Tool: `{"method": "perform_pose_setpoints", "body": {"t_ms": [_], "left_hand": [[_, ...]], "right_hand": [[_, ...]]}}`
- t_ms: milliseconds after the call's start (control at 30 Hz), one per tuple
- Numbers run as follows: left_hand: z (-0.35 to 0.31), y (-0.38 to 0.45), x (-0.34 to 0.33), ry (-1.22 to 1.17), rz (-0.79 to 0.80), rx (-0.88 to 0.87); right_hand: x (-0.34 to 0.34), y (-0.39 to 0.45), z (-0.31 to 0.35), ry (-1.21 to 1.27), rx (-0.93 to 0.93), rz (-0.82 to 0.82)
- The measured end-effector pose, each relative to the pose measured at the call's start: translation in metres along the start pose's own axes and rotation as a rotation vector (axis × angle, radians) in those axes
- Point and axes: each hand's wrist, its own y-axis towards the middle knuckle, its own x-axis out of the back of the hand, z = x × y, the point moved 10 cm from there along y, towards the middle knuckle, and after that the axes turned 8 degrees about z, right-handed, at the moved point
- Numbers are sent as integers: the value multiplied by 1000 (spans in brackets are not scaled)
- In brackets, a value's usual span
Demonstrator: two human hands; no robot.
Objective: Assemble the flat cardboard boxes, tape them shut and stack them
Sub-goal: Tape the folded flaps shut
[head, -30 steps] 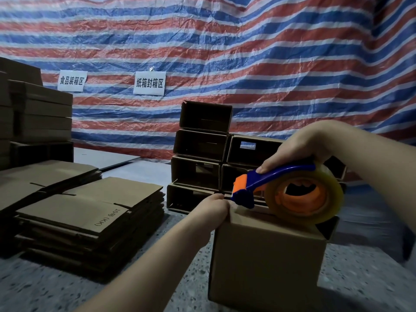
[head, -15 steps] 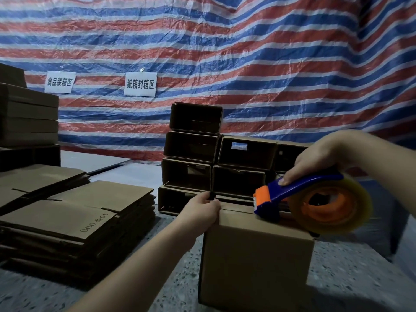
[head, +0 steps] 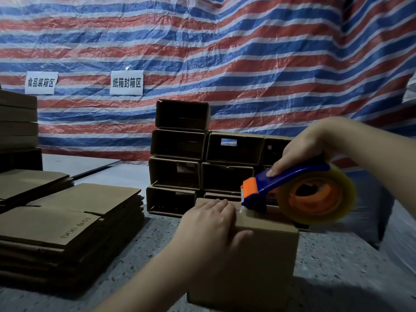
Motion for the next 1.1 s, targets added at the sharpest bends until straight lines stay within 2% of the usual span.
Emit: {"method": "perform_pose_setpoints", "body": {"t_ms": [167,433,633,900,1100], "left_hand": [[-2,-4,-1,8,-16,-13],[-4,2,-1,41,111,46],[-50,27,-10,-53,117,-11],[-52,29,-21,35,40,-22],[-52,25,-16,14,-18,-37]], "right_hand": [[10,-14,-41,37,-39,-13],[-11,-1,-54,37,-60,0],[-13,0,-59,78,-51,-16],[-10,-5,-71,123,24,-17],[-11,-13,-104,127,-43,25]]}}
